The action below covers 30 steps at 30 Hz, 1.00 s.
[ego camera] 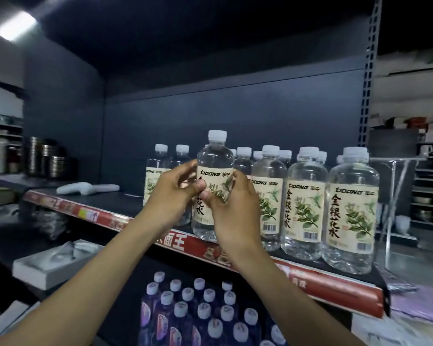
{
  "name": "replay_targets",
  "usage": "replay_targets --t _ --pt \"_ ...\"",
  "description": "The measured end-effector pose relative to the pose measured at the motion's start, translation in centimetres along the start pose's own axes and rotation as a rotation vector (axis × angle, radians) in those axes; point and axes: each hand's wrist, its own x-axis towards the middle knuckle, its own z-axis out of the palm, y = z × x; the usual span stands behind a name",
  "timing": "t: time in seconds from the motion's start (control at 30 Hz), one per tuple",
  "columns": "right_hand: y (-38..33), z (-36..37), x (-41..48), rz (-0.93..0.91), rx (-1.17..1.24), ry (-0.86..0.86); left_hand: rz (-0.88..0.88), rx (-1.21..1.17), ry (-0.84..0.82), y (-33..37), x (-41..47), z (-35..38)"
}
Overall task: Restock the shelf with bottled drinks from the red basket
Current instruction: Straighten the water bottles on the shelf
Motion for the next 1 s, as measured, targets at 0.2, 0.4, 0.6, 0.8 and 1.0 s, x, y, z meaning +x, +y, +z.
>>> replay_targets --t 0.2,0.4,0.6,0.8,1.0 --pt "0.9 2.4 -0.4 0.014 -0.099 -0.012 -0.052 0.011 0.027 -3.2 0.7 -0.1" --pt "1.3 1.5 -1.0 -0.015 -0.264 -0.182 -0.045 0.051 -0.057 -5.1 -0.4 0.4" --pt "1.2 1.1 -1.5 -0.023 -0.421 -0.266 0.049 0.158 0.091 -7.3 -1.8 0.2" --pt "1.4 1.6 -1.0 -0.087 -0.515 -0.237 0.078 0.197 0.108 -8.2 -0.5 0.0" --pt "1.3 1.8 -0.8 -0.073 -0.646 -0.321 0.078 0.167 0.092 -9.2 0.4 0.1"
